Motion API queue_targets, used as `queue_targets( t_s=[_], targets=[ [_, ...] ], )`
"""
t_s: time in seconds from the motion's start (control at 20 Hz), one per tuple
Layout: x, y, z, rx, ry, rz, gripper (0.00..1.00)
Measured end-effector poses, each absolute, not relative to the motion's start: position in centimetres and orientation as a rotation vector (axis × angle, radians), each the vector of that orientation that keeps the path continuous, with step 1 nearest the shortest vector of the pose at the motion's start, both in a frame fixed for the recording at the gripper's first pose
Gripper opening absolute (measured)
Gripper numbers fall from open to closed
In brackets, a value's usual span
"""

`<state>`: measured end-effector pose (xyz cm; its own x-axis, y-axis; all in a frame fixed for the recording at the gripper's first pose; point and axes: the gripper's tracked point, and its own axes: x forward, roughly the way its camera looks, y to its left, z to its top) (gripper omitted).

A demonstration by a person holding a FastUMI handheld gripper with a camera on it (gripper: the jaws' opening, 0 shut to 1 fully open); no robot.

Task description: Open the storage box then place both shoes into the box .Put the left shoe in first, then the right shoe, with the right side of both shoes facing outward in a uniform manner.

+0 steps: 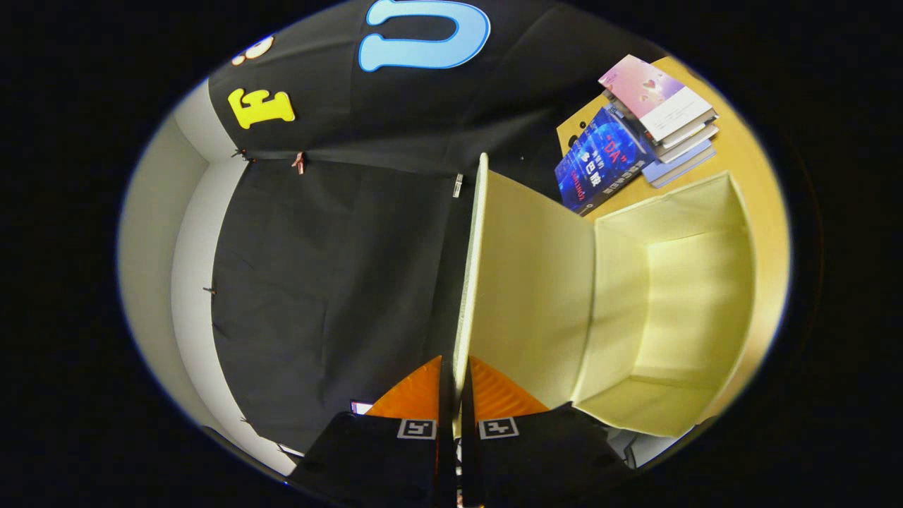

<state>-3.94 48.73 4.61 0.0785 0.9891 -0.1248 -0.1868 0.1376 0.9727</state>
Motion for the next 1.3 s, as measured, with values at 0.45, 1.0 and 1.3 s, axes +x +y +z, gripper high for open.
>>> queue_targets(
  t_s=[0.45, 1.0, 1.3],
  targets=[
    [-5.7, 58.1, 0.6, 0.8, 1.062, 1.147, 0.33],
    [1.0, 47.8, -2.2, 0.602, 0.74, 0.938, 0.98],
    [2.1, 35.8, -3.8, 0.419, 0.587, 0.779, 0.98]
  ],
)
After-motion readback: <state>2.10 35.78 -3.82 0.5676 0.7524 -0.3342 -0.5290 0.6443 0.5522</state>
